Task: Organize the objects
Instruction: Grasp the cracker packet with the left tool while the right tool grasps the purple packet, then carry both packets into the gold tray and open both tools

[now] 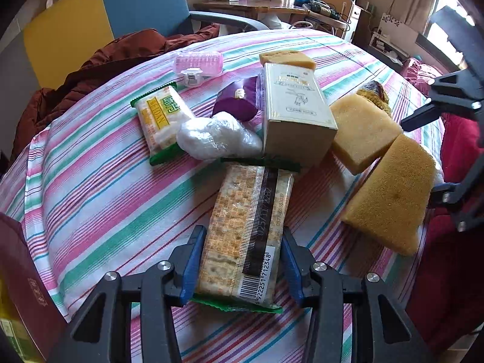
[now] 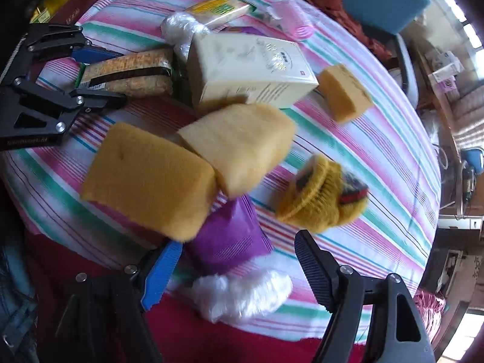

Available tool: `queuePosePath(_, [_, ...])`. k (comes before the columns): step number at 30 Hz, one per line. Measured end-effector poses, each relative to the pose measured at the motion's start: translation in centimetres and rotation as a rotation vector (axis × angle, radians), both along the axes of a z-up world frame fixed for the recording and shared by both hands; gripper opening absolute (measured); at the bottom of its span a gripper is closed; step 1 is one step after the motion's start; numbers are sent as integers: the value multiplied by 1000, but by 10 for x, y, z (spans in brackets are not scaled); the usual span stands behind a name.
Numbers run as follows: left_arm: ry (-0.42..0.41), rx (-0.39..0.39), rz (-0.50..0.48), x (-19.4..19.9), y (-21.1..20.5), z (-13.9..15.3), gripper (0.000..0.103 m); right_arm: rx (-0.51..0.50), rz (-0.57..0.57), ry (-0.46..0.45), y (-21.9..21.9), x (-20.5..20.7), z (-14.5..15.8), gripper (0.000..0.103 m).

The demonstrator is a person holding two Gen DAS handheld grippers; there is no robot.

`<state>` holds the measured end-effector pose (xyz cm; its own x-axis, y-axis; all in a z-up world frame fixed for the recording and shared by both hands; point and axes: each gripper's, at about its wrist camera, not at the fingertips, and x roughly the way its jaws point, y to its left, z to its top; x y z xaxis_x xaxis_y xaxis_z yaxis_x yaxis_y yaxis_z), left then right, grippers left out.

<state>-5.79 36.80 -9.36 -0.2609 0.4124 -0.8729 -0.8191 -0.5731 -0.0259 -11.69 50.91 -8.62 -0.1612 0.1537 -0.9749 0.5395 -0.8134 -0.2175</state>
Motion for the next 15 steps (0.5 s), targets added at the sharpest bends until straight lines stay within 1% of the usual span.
queuePosePath(1, [-1, 1, 5, 4, 2, 1, 48, 12, 7, -25, -2, -2, -7, 62])
queuePosePath(2, [-3, 5, 8, 6, 0, 2, 47, 41, 21, -44, -4, -1, -12, 56])
queuePosePath(3, [-9, 12, 12, 8, -5, 3, 47, 38, 29, -41, -5, -1, -12, 52])
queuePosePath(4, [-13, 16, 15, 11, -8, 4, 47, 17, 32, -37, -5, 1, -8, 45])
queuePosePath(7, [-41, 46, 36, 12, -16, 6, 47, -21, -13, 7, 4, 3, 4, 44])
queuePosePath(11, [-77, 95, 50, 21, -29, 12, 46, -58, -97, 112, 21, 9, 31, 43])
queuePosePath(15, [-81, 163, 68, 27, -43, 32, 46, -107, -189, 233, 36, 17, 63, 43])
